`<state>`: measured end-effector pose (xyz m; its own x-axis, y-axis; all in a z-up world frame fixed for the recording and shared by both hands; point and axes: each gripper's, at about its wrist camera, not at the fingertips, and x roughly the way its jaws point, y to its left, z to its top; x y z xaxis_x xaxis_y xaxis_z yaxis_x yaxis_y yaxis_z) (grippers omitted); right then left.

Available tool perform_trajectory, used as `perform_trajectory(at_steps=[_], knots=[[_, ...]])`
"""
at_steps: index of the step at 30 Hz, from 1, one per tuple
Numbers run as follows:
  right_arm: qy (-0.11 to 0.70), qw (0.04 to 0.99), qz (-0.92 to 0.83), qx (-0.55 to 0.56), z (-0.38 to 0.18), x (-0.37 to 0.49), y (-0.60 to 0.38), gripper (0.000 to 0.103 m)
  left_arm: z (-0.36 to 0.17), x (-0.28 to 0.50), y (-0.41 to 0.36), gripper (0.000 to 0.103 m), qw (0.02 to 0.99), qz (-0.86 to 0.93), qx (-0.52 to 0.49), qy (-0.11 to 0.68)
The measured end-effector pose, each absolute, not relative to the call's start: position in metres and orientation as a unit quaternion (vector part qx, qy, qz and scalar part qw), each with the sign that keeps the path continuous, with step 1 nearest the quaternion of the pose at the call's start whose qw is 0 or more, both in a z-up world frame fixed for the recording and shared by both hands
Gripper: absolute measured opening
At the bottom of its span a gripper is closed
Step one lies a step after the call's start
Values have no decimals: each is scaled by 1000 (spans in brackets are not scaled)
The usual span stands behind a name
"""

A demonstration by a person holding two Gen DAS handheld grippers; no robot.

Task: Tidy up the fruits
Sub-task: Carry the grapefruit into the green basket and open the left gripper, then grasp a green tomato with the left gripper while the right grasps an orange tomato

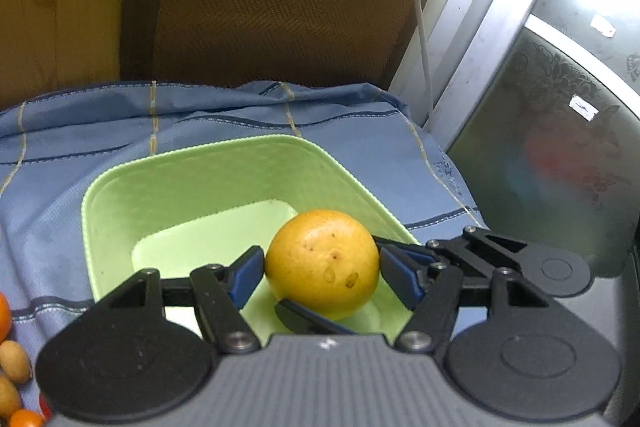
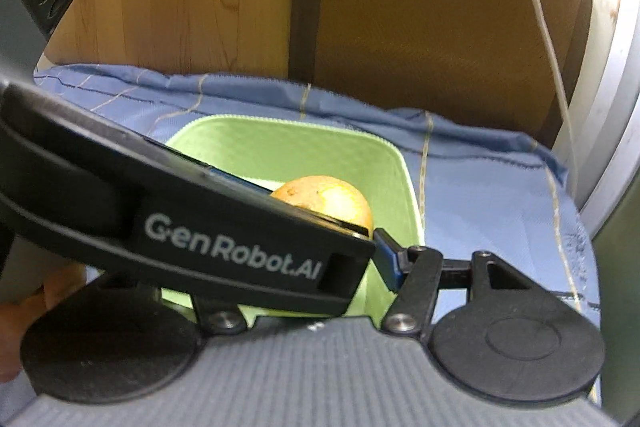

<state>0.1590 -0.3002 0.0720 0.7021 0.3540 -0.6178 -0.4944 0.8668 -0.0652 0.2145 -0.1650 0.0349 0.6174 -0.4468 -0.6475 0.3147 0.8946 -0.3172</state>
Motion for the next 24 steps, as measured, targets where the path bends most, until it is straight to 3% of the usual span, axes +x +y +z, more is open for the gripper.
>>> perform_trajectory(at_steps=[8,15,20,24], knots=[[291,923,229,-108,60,143,-299,69,71,170,-133,75,924,-198,-93,313],[199,951,229,-58,91,82,-309,67,93,63,8,74,953,-98,-131,254],[191,942,275,-7,91,46,-288,47,85,6,93,73,955,42,-128,264],[217,924,314,5,76,34,-247,37,74,-7,103,73,953,46,-120,273]])
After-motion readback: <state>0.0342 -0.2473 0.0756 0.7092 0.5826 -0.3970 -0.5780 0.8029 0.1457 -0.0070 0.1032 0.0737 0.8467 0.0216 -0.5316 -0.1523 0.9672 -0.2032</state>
